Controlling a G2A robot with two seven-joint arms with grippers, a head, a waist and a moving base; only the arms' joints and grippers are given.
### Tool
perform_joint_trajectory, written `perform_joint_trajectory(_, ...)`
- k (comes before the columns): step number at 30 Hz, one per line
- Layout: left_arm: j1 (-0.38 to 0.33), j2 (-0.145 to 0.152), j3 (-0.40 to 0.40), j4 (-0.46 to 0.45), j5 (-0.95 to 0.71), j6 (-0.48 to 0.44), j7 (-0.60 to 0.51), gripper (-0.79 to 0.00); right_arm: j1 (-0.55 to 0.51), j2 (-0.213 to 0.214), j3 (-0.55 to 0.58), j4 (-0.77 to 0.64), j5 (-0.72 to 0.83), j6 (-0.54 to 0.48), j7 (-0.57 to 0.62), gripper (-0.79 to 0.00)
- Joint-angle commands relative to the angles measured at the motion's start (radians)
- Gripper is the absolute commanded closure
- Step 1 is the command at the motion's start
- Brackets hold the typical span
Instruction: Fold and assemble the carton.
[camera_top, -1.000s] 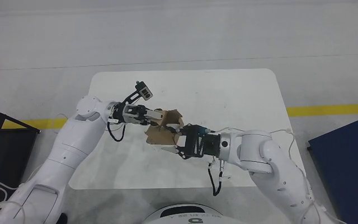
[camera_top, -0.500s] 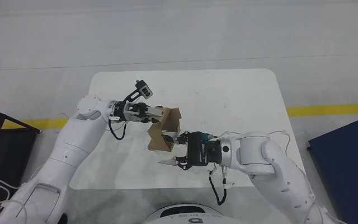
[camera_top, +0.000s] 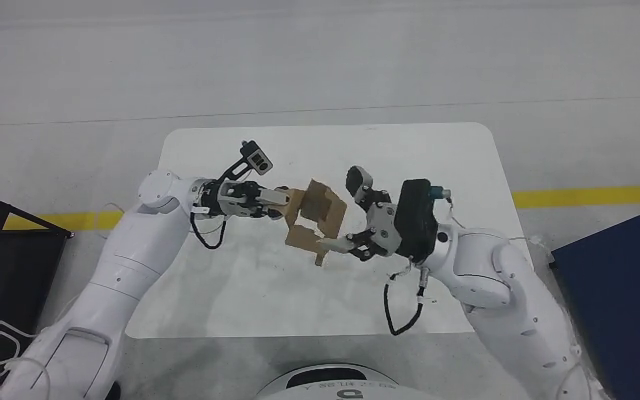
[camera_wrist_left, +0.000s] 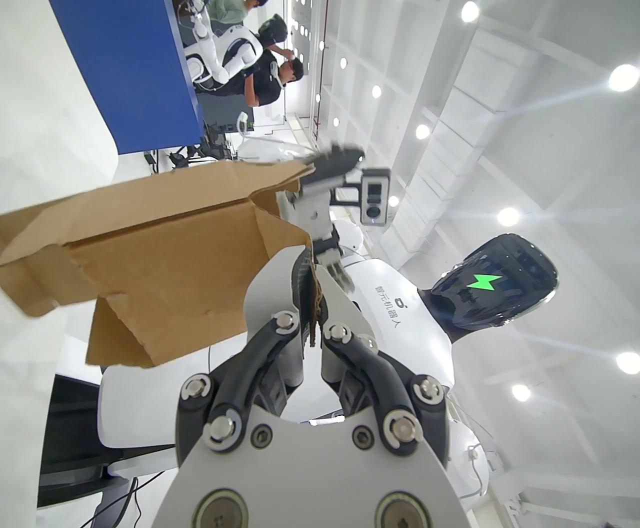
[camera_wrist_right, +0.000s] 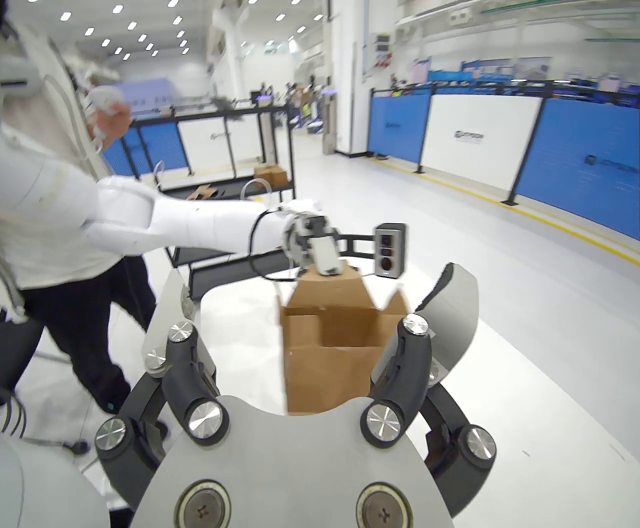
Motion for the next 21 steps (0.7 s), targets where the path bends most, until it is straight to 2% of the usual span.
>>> perform_joint_trajectory(1, 0.003, 0.002, 0.000, -0.010, -0.013, -0.002, 0.000, 0.000, -0.044, 0.002, 0.046, 0.013, 0.007, 0.046, -0.041, -0.785)
perform_joint_trajectory(4, 0.007, 0.006, 0.003, -0.020, -0.031, -0.001, 0.000, 0.000, -0.095, 0.005, 0.074, 0.014, -0.030, 0.081, -0.035, -0.776)
perform_joint_trajectory(8, 0.006, 0.010, 0.010, -0.025, -0.044, 0.002, 0.000, 0.000, -0.110, 0.004, 0.039, 0.004, -0.065, 0.086, -0.006, -0.785)
perform_joint_trajectory(17, -0.008, 0.015, 0.041, -0.034, -0.054, -0.005, 0.000, 0.000, -0.006, -0.014, -0.120, 0.027, -0.140, 0.150, 0.108, -0.779)
perform_joint_trajectory(21, -0.009, 0.018, 0.048, -0.029, -0.060, -0.012, 0.000, 0.000, 0.026, -0.018, -0.145, 0.029, -0.143, 0.159, 0.148, -0.785)
